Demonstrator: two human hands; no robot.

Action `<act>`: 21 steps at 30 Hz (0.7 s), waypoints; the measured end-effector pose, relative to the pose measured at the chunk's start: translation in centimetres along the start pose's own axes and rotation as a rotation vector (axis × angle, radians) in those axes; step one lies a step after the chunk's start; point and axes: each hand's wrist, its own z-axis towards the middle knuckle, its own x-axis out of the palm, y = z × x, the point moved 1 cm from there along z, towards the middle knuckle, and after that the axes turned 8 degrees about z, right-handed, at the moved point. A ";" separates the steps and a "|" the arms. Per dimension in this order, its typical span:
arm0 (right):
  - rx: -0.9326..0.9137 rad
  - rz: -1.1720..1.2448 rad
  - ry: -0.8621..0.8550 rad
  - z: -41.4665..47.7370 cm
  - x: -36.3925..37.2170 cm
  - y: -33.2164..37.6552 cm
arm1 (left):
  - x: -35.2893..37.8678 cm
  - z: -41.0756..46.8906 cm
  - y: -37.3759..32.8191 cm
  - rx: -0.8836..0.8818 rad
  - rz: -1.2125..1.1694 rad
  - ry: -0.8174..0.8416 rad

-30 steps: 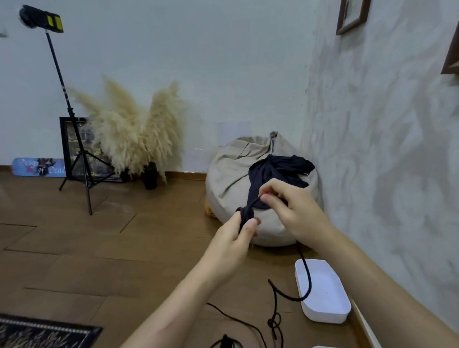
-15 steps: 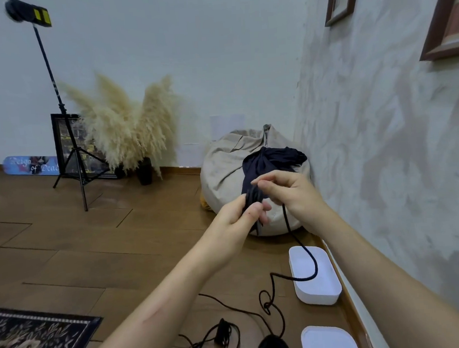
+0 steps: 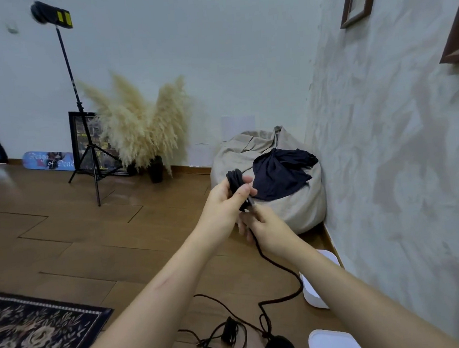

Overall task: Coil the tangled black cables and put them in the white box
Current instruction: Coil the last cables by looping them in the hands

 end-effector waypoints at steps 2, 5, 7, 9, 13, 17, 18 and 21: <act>0.006 0.000 0.027 0.0 0.3 0.2 | -0.3 0.6 0.7 0.004 0.058 -0.082; 0.066 -0.077 0.116 0.0 0.2 0.5 | -1.0 1.4 2.1 0.034 0.220 -0.138; 0.109 -0.134 0.191 -0.1 -0.4 1.0 | -1.4 1.6 2.9 0.050 0.355 -0.132; 0.129 -0.226 0.266 -0.3 -1.8 1.7 | -1.5 1.5 3.7 0.041 0.422 -0.097; 0.069 -0.609 0.316 -0.4 -4.1 2.5 | -0.6 1.0 4.7 0.036 0.544 0.034; -0.039 -0.767 0.221 -0.3 -5.9 2.8 | 0.4 0.7 4.7 -0.017 0.617 0.231; -0.051 -0.781 0.201 -0.4 -6.3 2.8 | 0.4 0.7 4.7 -0.049 0.606 0.302; -0.089 -0.786 0.168 -0.8 -7.0 2.7 | 0.3 0.3 4.2 -0.158 0.447 0.481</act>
